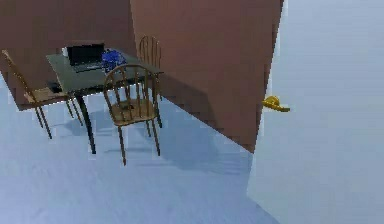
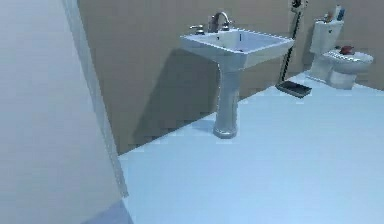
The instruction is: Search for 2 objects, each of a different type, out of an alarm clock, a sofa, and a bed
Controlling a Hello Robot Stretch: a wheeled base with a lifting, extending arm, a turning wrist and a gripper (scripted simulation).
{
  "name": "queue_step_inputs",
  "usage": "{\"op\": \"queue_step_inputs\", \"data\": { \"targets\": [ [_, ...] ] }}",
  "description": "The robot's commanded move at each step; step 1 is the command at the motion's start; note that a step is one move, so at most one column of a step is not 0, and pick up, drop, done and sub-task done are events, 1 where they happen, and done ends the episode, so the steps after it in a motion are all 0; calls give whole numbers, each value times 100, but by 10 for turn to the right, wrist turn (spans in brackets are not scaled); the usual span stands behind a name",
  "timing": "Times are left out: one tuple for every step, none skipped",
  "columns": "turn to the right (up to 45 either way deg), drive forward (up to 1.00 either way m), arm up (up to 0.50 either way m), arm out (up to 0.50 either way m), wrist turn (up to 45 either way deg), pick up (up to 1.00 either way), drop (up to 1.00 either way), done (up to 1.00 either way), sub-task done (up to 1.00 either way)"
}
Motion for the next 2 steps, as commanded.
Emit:
{"op": "queue_step_inputs", "data": {
  "targets": [
    [0,40,0,0,0,0,0,0,0],
    [-450,0,0,0,0,0,0,0,0]
  ]
}}
